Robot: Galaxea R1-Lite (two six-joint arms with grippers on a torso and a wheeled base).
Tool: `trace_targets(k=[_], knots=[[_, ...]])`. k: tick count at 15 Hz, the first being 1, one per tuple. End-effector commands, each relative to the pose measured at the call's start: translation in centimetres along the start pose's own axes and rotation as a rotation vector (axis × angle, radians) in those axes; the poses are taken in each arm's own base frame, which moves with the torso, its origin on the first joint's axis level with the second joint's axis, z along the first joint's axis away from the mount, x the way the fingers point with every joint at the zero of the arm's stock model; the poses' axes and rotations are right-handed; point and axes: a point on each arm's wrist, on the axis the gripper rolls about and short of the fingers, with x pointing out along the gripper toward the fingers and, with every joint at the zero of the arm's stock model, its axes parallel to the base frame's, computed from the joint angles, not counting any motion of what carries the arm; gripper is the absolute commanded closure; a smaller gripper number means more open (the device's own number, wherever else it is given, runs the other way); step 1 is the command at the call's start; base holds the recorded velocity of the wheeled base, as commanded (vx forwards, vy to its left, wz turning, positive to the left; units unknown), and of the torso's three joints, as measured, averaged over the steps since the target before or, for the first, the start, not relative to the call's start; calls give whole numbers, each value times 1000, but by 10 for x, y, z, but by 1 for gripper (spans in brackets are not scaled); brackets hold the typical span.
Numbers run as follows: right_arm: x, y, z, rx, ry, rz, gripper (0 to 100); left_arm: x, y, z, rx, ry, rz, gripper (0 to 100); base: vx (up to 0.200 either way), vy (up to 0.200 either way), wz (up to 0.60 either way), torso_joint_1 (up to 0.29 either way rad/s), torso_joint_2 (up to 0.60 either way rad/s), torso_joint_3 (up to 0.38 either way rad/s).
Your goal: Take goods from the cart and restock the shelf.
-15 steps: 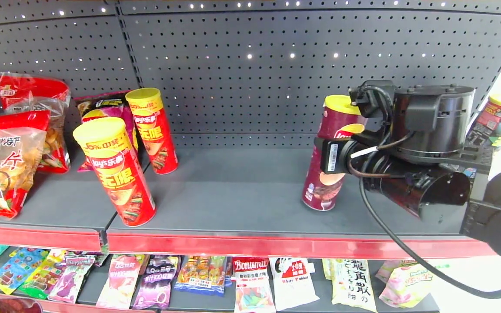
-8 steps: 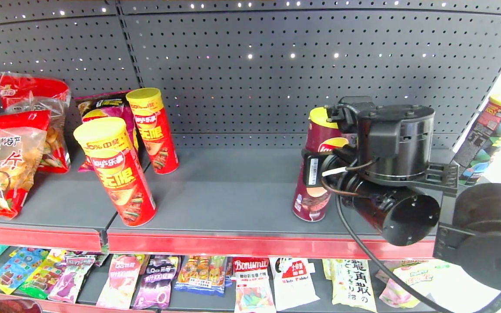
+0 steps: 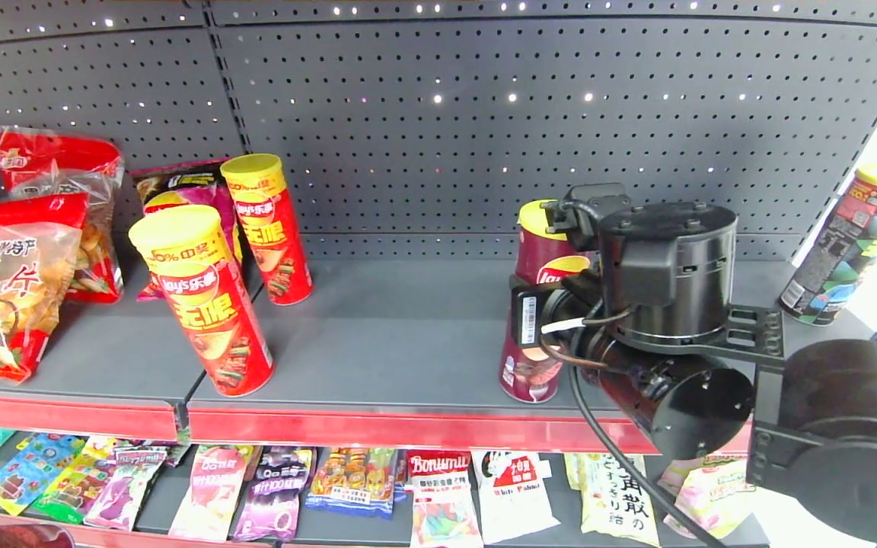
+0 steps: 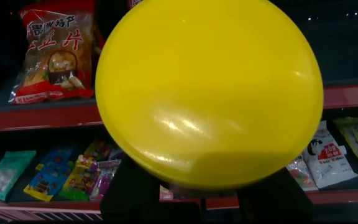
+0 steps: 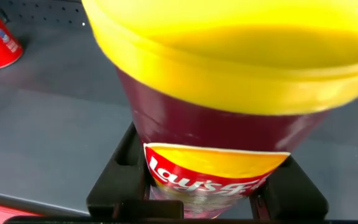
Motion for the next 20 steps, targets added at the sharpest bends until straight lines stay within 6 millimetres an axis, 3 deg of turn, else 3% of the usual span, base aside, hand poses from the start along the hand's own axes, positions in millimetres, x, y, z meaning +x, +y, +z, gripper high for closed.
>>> trace_targets(k=[1, 6, 15, 16, 20], knots=[[-2, 2, -1, -3, 0, 8, 100, 0, 0, 0, 0, -1, 1, 100, 0, 0, 0, 0, 0, 0], [-4, 2, -11, -80, 26, 12, 100, 1, 0, 0, 0, 4, -1, 100, 0, 0, 0, 0, 0, 0], [-2, 3, -13, -86, 29, -14, 100, 1, 0, -2, 1, 10, -1, 100, 0, 0, 0, 0, 0, 0], [-2, 3, -13, -86, 28, -22, 0, 1, 0, -2, 1, 10, -1, 100, 0, 0, 0, 0, 0, 0], [-6, 2, -11, -81, 20, -24, 0, 1, 0, -2, 1, 10, -3, 100, 0, 0, 0, 0, 0, 0]])
